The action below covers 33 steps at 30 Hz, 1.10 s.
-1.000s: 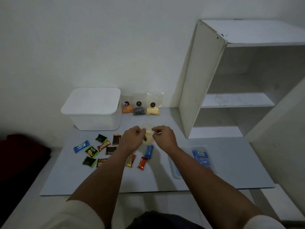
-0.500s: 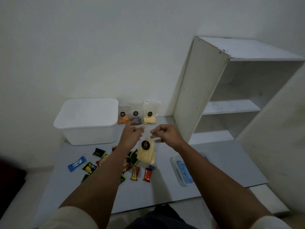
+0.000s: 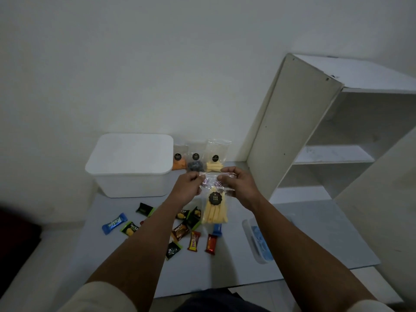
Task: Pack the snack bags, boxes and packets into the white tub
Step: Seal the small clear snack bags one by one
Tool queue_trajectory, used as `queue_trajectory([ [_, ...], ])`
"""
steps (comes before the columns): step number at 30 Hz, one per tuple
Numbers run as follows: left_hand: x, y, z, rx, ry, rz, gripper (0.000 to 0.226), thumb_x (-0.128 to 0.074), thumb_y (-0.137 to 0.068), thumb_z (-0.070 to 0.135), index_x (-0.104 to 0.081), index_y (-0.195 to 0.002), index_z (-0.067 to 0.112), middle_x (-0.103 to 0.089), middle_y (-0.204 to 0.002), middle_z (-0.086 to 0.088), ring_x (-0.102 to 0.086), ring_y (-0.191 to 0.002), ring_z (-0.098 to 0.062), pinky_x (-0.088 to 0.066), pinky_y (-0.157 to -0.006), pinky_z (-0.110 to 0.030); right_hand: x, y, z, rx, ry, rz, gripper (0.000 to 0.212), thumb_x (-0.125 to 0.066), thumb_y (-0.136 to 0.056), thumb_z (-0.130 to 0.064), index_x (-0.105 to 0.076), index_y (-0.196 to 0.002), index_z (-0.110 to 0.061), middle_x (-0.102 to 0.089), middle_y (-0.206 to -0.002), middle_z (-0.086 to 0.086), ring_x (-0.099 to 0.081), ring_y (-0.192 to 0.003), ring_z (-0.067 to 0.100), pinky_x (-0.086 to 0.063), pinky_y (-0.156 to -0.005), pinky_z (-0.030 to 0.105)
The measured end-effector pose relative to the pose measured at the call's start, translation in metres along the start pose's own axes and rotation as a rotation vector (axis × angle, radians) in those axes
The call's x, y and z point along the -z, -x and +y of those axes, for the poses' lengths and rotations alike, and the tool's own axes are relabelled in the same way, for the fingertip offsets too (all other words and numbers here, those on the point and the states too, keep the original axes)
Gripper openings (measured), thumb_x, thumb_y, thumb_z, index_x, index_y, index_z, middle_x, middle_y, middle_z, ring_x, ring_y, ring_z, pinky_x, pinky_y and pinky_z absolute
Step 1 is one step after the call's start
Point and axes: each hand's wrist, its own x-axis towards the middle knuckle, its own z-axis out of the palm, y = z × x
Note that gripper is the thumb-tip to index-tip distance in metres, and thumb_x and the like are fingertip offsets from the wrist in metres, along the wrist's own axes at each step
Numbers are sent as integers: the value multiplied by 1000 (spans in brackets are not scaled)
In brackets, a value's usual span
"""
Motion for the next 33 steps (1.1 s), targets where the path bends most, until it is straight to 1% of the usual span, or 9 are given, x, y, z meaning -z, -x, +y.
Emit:
queue_trajectory([
  [4,-1,-4,4,-56,-56,17,27,-56,-100,18,-62,-75,8,-63,-69,-3,-55,-64,-14,-50,-71,-33,2,-8,0,-40,45,-38,17,-77,-86,-8,-73,-103,-9,-77,-94,11,-74,-88,27,-60,-84,45],
  [6,-2,-5,4,-91,-98,7,28,-53,-100,16,-61,-81,-3,-61,-72,-5,-56,-58,-4,-49,-71,-35,2,-10,-1,-48,102,-73,21,-77,-87,-12,-74,-106,-4,-77,-93,10,-74,-88,26,-61,-85,44],
  [8,-5,-4,5,-121,-135,-10,28,-50,-101,15,-60,-84,-4,-58,-76,-8,-57,-57,3,-49,-72,-35,2,-10,-3,-57,137,-101,21,-78,-87,-13,-75,-106,-4,-76,-90,8,-72,-85,23,-62,-82,40],
  [13,-1,-3,8,-148,-211,-44,24,-51,-100,17,-63,-81,9,-70,-81,-6,-55,-63,-7,-49,-72,-30,6,-15,-5,-107,194,-145,28,-80,-85,-19,-74,-103,1,-73,-86,9,-70,-80,18,-62,-79,36],
  [15,-1,-4,7,-132,-222,-52,25,-52,-98,16,-63,-76,14,-73,-84,-7,-56,-63,-8,-49,-73,-30,10,-17,-5,-122,218,-177,24,-79,-87,-19,-73,-99,0,-70,-84,8,-68,-78,16,-61,-80,35],
  [20,-9,-5,7,-68,-154,-84,22,-53,-98,15,-66,-90,-2,-69,-80,-7,-58,-60,-1,-50,-72,-31,12,-18,-1,-80,207,-277,10,-72,-92,-15,-67,-92,-7,-60,-79,6,-59,-74,14,-58,-84,37],
  [23,-11,-6,8,-57,-150,-95,20,-54,-96,13,-64,-79,10,-62,-65,7,-55,-63,-10,-49,-71,-34,12,-19,0,-51,232,-252,8,-73,-91,-14,-69,-90,-7,-63,-79,6,-59,-72,14,-57,-77,34],
  [28,-13,-11,8,-48,-196,-169,23,-55,-99,19,-67,-90,2,-65,-79,-5,-59,-73,-18,-51,-75,-36,18,-21,-1,-35,287,-231,21,-76,-90,-21,-74,-97,-1,-69,-83,8,-63,-73,15,-56,-72,31],
  [33,-21,-15,12,6,-139,-171,25,-50,-101,17,-69,-92,3,-74,-81,-3,-60,-71,-17,-52,-76,-35,19,-24,-4,-10,293,-252,7,-70,-93,-15,-71,-88,-10,-62,-78,8,-56,-64,13,-51,-63,25],
])
